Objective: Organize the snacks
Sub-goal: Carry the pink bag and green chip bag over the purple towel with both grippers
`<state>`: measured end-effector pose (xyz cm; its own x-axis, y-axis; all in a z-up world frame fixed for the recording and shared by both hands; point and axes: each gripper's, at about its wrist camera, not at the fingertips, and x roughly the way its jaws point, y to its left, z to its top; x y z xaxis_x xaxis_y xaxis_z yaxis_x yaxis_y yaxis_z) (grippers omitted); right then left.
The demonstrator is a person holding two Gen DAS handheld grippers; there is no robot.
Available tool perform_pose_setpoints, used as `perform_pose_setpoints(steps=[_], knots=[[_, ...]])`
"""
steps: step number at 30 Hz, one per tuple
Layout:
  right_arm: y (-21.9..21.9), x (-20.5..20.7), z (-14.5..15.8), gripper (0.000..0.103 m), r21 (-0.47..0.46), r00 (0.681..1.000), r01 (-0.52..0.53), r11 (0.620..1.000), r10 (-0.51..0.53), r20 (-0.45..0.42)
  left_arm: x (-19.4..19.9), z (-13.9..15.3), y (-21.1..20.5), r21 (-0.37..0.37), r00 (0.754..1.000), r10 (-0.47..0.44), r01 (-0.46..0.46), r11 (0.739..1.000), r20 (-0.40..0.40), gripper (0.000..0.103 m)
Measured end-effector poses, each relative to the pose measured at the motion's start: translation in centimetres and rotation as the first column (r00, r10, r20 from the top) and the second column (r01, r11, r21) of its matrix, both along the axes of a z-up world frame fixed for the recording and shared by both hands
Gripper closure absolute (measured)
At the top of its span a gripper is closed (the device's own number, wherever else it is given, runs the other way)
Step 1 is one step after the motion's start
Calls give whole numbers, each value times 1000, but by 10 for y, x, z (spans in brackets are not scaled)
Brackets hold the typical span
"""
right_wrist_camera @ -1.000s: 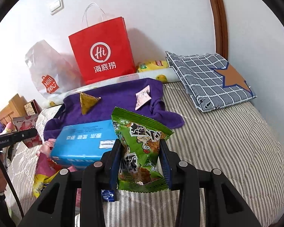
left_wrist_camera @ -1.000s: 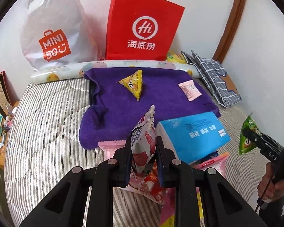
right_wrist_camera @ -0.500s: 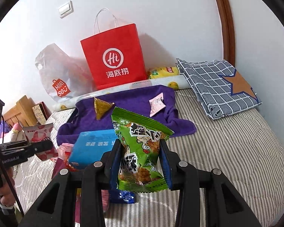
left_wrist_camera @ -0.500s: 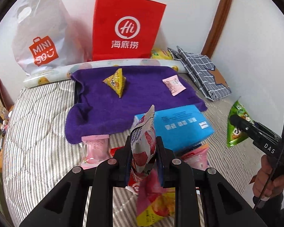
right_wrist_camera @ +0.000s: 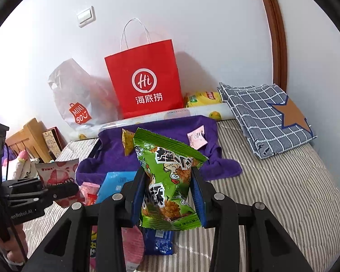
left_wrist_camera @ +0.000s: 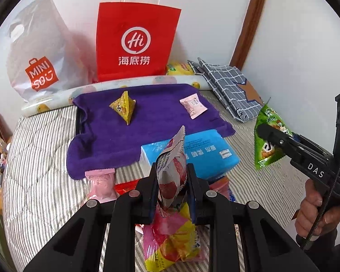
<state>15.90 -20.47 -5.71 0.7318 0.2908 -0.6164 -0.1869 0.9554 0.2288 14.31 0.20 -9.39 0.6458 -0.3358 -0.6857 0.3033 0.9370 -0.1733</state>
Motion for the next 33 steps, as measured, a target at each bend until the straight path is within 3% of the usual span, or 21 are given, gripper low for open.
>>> perform_pose_setpoints(steps=[16,33], knots=[[12,39,6,67,-1,1000,0,1000,0,20,30,11,6,-45,999,42,-41,998,18,81],[10,107,2,67,-17,1000,14,1000,-13,28,95,11,44,-69,987,158,-156,985,22,81]])
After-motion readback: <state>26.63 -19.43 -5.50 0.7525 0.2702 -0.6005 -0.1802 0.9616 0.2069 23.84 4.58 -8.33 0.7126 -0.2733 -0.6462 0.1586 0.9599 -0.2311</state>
